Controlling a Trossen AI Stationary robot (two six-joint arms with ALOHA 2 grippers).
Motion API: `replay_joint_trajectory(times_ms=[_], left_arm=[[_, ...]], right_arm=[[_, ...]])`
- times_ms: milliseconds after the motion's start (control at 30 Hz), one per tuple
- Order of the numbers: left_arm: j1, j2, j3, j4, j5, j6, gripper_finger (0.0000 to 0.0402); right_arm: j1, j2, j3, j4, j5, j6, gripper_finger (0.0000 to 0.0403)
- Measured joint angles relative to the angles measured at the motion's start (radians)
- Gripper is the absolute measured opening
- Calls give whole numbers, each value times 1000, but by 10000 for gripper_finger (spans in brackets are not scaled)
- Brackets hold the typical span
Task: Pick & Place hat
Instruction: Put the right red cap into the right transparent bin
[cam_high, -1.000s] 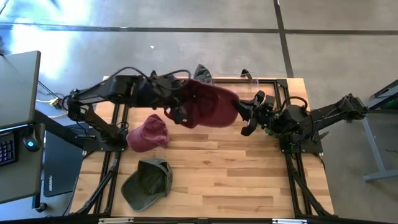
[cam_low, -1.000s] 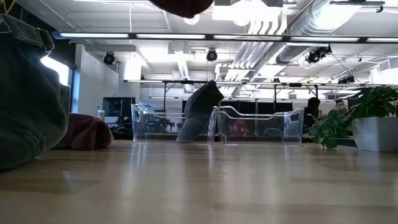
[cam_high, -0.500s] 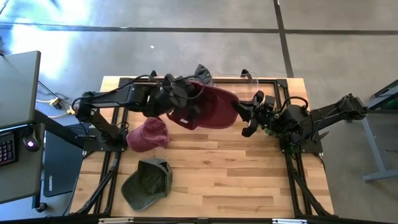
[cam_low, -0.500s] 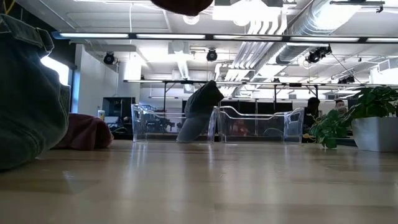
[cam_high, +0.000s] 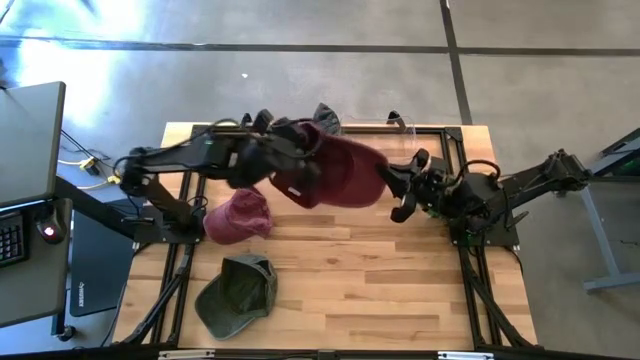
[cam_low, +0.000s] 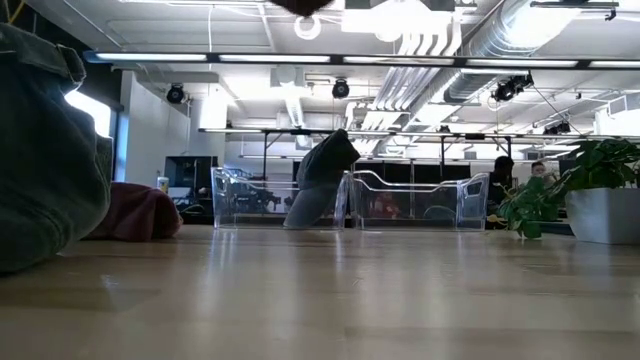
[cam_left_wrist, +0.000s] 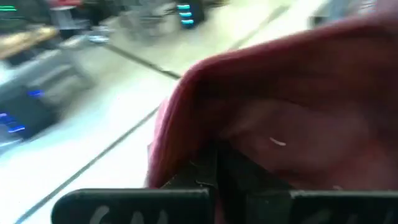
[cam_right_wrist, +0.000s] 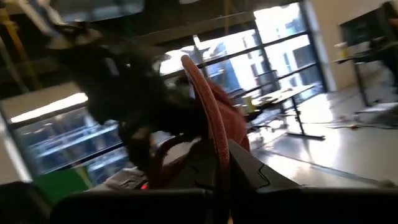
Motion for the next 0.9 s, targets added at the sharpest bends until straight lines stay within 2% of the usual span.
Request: replay_joint_trajectory(times_ms=[167, 233, 300, 500, 633, 800, 900], left_arm=[[-31, -55, -1, -59, 281, -57, 0], [-50, -77, -3, -82, 321, -111, 0], [-65, -120, 0, -149, 293, -186, 0], [-72, -244, -2, -636, 114, -548, 0], [-55, -309, -118, -529, 60, -573, 0], [-12, -378, -313, -511, 42, -673, 0], [-6, -375, -424, -321, 70, -668, 0]], right_arm=[[-11, -1, 0, -6, 138, -2, 8], [-18, -1, 0, -7, 164, -1, 11], [-25, -4, 0, -7, 154, -2, 12], [-39, -4, 0, 18, 57, -5, 7], [-51, -4, 0, 31, 10, -4, 12], [-59, -5, 0, 62, -46, -21, 7], [-59, -5, 0, 75, -51, -26, 8]])
